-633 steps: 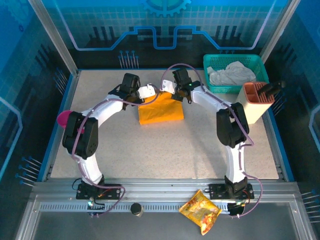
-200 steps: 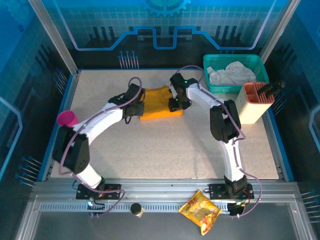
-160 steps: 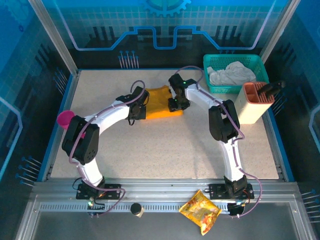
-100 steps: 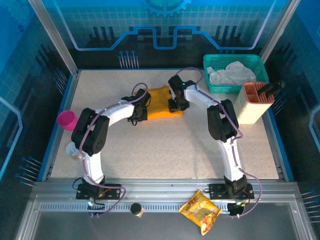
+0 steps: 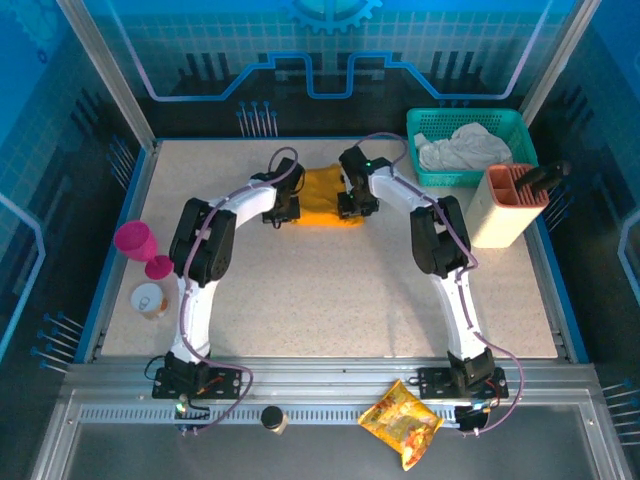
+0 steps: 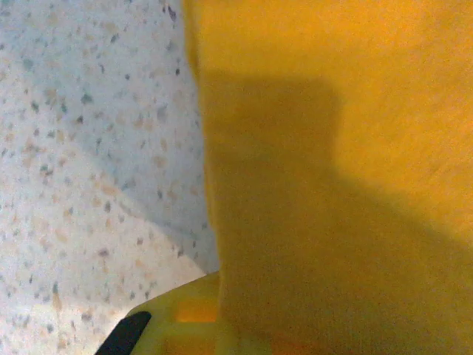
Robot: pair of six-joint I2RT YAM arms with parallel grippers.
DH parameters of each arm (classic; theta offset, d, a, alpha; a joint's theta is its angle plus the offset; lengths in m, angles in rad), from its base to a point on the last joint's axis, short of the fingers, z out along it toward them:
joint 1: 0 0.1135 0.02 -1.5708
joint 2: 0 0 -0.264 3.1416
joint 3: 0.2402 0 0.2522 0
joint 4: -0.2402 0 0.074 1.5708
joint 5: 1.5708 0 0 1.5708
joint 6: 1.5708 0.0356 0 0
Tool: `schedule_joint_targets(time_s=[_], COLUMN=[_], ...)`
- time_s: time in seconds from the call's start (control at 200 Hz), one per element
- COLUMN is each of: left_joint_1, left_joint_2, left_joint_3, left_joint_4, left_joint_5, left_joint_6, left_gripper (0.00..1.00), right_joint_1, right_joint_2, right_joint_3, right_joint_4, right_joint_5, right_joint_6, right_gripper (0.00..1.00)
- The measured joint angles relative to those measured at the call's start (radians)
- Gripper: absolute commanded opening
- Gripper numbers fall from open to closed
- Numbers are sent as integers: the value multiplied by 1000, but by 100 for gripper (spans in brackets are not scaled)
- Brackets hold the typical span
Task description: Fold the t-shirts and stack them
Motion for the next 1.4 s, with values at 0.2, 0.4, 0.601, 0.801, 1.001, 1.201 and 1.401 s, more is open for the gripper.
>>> schedule_joint_targets(time_s=[0.2, 0.4, 0.601, 0.801, 1.001, 1.201, 1.401], left_joint_1=[29, 62, 89, 99, 99, 99, 99], left_joint_2=[150, 314, 428, 445, 445, 446, 447], left_joint_3=[267, 563, 781, 804, 805, 805, 805], left_joint_4=[-89, -167, -195, -195, -164, -130, -91], left_joint_5=[11, 16, 16, 16, 33, 82, 87], left_joint_6=[60, 120, 164, 196, 211, 211, 214], left_gripper=[0, 0, 0, 0, 0, 0, 0], right_joint_1=[-58, -108, -124, -124, -124, -122, -122], right_joint_2=[147, 291, 299, 297, 237, 191, 187], right_joint_3=[259, 510, 521, 505, 390, 324, 348], right_joint_4=[-45, -76, -70, -54, 11, 15, -17], right_joint_5=[-13, -27, -52, -64, -68, -72, -72], right_joint_6=[10, 37, 75, 105, 128, 138, 137], right_gripper=[34, 34, 33, 33, 34, 37, 43])
